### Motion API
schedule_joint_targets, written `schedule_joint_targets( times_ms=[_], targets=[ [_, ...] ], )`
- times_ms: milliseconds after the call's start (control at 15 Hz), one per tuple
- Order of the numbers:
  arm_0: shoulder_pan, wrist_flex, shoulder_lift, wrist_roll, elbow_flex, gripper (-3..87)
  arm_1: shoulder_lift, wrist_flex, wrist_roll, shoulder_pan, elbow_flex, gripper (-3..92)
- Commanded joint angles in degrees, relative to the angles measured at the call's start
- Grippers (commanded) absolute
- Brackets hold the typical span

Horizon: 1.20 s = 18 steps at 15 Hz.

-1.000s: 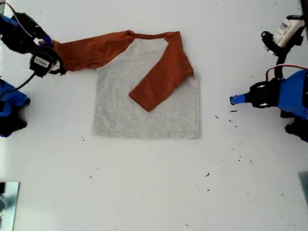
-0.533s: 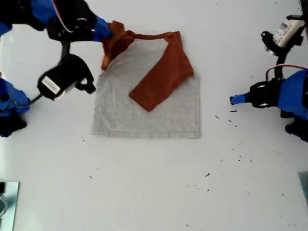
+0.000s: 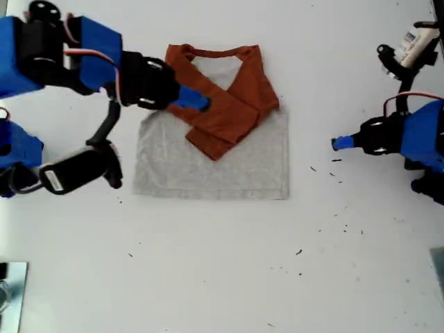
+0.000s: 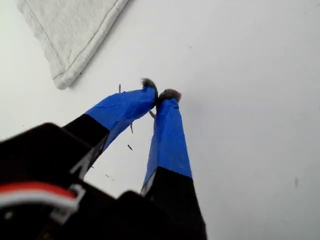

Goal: Fold t shirt

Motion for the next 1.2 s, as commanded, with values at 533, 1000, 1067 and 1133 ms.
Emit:
schedule_joint_targets(
  times_ms=[533, 1000, 1067, 1133],
  targets=[
    [5.62, -4.39, 40.87, -28.92, 62.58, -0.3, -1.93, 3.52, 6.59, -2.20, -4.83, 3.4],
    [22.68, 7.65, 23.38, -32.52, 30.59, 26.5, -83.58, 11.60, 10.99, -13.27, -77.78, 38.9],
    [22.85, 2.64, 22.94, -32.87, 35.60, 26.6, -90.18, 10.46, 11.95, -14.50, -80.77, 39.0],
    [21.97, -2.20, 22.94, -32.96, 40.87, 25.8, -96.77, 9.32, 12.13, -15.29, -83.94, 39.0]
  ],
)
